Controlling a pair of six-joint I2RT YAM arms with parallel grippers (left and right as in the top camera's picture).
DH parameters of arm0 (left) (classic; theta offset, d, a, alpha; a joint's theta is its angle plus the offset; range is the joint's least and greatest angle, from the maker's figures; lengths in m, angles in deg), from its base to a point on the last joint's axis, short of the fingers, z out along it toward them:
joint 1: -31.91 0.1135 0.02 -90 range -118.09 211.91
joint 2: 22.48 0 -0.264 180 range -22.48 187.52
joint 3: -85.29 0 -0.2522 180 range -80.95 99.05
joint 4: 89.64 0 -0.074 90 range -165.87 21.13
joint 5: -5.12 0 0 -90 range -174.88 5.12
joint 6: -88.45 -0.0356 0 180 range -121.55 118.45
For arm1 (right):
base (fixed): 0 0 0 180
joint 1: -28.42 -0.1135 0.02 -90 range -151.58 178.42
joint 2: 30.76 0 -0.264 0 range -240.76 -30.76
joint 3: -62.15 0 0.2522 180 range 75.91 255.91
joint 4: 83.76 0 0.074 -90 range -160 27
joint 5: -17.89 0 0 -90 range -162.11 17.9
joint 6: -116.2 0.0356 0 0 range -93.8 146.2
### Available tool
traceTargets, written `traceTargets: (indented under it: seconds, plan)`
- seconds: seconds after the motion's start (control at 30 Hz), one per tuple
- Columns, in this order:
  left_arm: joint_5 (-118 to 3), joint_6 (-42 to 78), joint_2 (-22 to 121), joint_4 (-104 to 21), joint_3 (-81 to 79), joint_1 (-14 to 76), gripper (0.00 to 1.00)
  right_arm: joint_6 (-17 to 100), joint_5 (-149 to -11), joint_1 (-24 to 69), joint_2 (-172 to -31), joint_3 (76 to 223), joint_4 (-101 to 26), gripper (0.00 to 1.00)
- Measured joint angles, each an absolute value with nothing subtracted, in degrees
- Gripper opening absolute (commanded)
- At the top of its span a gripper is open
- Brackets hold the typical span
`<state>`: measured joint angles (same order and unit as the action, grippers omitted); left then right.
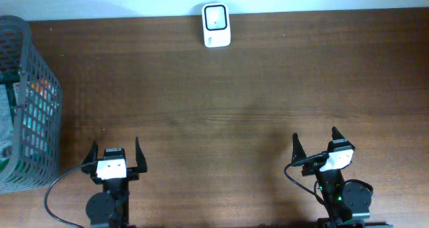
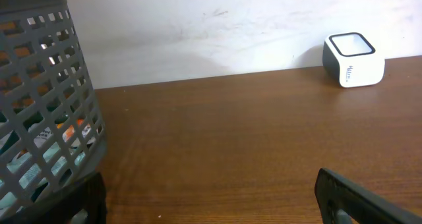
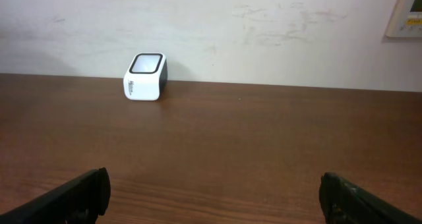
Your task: Scan the item barcode
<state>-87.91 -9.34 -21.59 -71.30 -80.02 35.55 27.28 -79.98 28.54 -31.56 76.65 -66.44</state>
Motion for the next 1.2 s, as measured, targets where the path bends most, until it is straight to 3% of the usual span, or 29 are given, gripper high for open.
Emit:
traceTargets:
  seconds: [0.5, 0.67, 0.9, 1.2]
  plan:
    - [-85.68, -9.34, -21.61, -75.36, -79.75, 35.55, 0.99, 27.24, -79.98, 28.54, -31.56, 76.65, -66.44, 0.98]
    - [-82.6, -9.5, -15.69, -72.15, -71.78, 35.55, 0.99, 27.26, -80.01, 28.54, -31.56, 76.65, -66.42, 0.98]
    - [-78.58, -9.5, 8.22, -57.88, -43.87, 35.55, 0.99, 27.26, -79.98, 28.54, -31.58, 76.65, -66.44, 0.98]
    - [-73.88, -9.5, 49.47, -21.61, 7.87, 35.55, 0.99, 27.28, -79.98, 28.54, -31.6, 76.65, -66.42, 0.98]
